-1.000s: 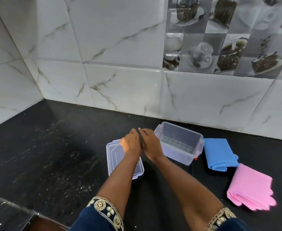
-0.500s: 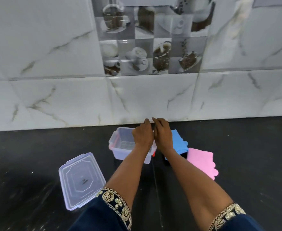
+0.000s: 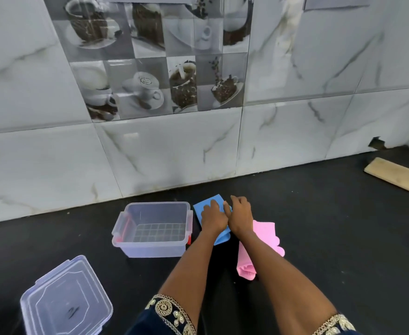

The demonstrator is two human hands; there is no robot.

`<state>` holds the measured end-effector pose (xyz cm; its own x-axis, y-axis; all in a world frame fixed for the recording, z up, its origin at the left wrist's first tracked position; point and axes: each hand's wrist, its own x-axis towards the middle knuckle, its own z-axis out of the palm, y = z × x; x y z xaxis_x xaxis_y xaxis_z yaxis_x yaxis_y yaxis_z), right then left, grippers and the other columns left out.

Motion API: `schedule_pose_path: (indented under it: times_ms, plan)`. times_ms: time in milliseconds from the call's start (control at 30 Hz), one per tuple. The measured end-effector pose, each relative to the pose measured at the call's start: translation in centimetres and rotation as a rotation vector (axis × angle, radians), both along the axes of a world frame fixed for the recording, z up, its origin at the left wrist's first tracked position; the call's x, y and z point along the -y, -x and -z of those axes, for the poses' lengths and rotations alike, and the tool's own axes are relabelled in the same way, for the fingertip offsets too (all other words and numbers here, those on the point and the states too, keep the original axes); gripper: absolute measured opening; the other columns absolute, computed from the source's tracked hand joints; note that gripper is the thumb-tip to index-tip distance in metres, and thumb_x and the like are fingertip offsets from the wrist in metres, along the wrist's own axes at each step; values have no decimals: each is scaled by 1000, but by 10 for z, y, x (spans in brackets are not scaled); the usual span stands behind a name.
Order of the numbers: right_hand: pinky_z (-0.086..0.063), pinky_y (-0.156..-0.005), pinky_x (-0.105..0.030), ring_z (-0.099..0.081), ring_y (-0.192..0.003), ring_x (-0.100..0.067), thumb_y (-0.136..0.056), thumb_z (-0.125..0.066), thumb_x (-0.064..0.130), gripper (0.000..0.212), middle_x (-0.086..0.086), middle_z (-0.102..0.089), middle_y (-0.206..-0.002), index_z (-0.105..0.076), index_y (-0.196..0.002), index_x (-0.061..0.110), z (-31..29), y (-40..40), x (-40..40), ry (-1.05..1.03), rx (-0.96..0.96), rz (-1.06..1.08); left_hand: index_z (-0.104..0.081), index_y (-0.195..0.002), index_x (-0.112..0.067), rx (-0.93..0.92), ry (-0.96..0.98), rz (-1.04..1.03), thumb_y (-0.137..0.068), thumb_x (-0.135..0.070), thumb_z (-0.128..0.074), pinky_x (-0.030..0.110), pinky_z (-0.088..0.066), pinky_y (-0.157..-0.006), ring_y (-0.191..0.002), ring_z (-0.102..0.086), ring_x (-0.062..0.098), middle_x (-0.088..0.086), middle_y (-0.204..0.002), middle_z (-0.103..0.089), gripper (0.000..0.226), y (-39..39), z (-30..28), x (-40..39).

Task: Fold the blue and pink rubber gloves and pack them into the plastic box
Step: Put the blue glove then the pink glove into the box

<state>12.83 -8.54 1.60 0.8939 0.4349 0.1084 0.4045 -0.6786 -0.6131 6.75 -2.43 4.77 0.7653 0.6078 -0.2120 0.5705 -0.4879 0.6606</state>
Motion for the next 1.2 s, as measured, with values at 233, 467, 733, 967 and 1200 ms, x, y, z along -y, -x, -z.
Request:
schedule_pose_path:
  times_ms: [233, 467, 733, 967, 1200]
  plan:
    - [-37, -104, -38, -41, -129, -31, -98, -42, 47, 62, -17, -42, -140, -33, -143, 5, 20, -7, -16, 147, -169, -57, -13, -150, -9, -20, 248, -388, -100, -28, -42, 46, -27, -116, -143, -24, 35, 18, -156, -17, 61, -5, 17, -5]
    - [-39, -102, -43, -45, -125, -33, -91, -36, 65, 75, -18, -44, -138, -42, -136, 6, 21, -23, -36, 334, -174, 23, -30, -144, -1, -74, 487, -678, -98, -42, -44, 44, -35, -112, -133, -42, 34, 19, -147, -39, 63, -19, 25, -15]
    - [-45, -79, -38, -59, -94, -29, -90, -39, 66, 59, -20, -60, -116, -53, -79, 10, 20, -38, -33, 121, -335, 50, -34, -137, -14, 152, 675, -738, -81, -52, -67, 46, -46, -101, -118, -54, 33, 16, -133, -51, 75, -29, 24, -20]
    - [-39, -67, -31, -54, -76, -22, -90, -46, 62, 55, -7, -56, -78, -40, -59, 17, 3, -36, -28, -156, -332, 121, -34, -125, -17, 369, 767, -636, -83, -38, -69, 48, -53, -92, -104, -63, 34, 13, -120, -58, 58, -33, 5, -17]
    - [-34, -50, -20, -54, -60, -11, -86, -54, 62, 56, -8, -63, -76, -59, -75, 6, -32, -25, -37, -349, -256, 94, -46, -129, -7, 581, 846, -668, -74, -32, -81, 46, -51, -98, -109, -62, 31, 12, -121, -60, 70, -20, -14, -26]
